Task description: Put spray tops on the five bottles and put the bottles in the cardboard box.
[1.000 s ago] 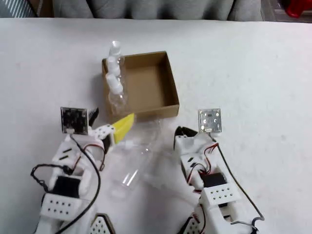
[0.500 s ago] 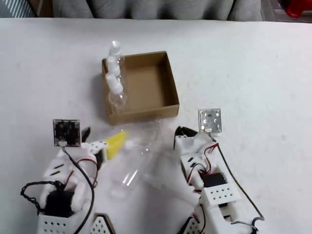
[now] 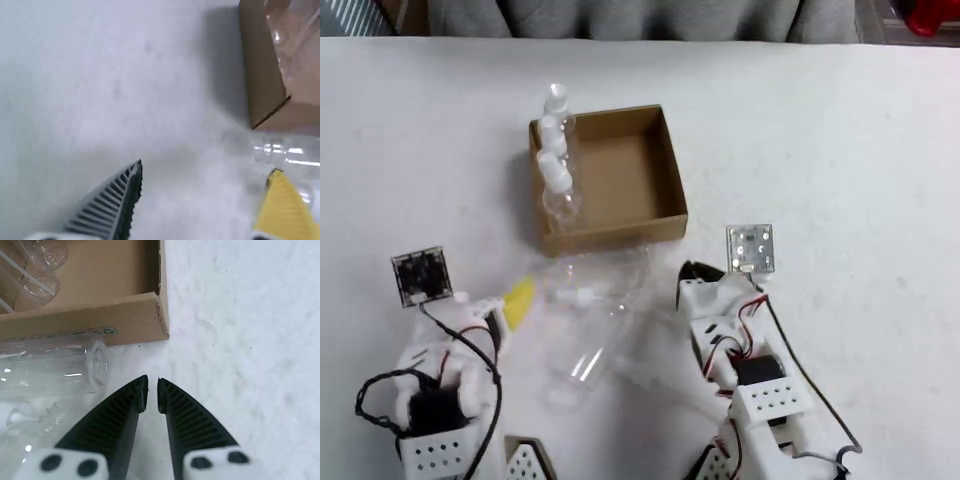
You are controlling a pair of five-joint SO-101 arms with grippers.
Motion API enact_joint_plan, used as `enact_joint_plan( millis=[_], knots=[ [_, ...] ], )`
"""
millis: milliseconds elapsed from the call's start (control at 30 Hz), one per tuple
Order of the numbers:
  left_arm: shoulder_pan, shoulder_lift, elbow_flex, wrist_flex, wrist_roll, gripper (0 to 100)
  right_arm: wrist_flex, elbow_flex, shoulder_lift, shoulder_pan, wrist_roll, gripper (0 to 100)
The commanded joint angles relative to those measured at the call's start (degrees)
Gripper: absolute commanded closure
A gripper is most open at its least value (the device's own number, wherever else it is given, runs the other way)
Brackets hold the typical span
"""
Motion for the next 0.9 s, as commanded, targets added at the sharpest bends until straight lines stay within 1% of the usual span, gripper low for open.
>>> enact_joint_plan(
  millis=[0,67,200,300,367,433,500,567,667,767,833,867],
  knots=[
    [-1.6,-0.5,-0.1,-0.9,-0.6,64,-0.8,-0.5,-0.7,0.5,0.1,98.1],
    [-1.6,-0.5,0.0,-0.4,-0.6,64,-0.9,-0.5,-0.7,1.2,0.1,98.2],
    [-1.7,-0.5,0.0,-0.3,-0.7,64,-1.3,-1.3,-0.8,4.9,0.9,98.3],
    [-2.9,-0.5,0.0,-0.3,-0.7,64,-0.7,-1.7,-2.7,3.9,8.6,98.3],
    [-2.9,-0.5,0.0,-0.3,-0.7,64,-0.1,-1.7,-5.3,2.5,15.6,98.3],
    [-2.9,-0.5,0.0,-0.3,-0.7,64,3.0,-2.0,-9.2,2.3,23.1,98.1],
    [-2.9,-0.5,0.0,-0.3,-0.7,64,8.3,-3.3,-14.2,2.1,28.5,98.1],
    [-2.9,-0.5,0.0,-0.3,-0.7,66,16.0,-5.2,-19.6,1.1,29.1,98.1],
    [-2.7,-0.5,0.0,-0.3,-2.1,75,29.1,-8.6,-27.2,-1.8,29.1,98.1],
    [-2.6,-0.5,0.0,-0.5,-4.4,88,40.6,-10.3,-33.9,-3.6,29.6,98.1],
    [-2.6,-0.5,0.0,-0.6,-4.7,95,45.6,-10.3,-37.2,-2.7,30.9,98.1],
    [-2.5,-0.5,0.0,-0.7,-4.9,96,46.5,-10.3,-38.4,-0.4,32.8,98.1]
  ],
)
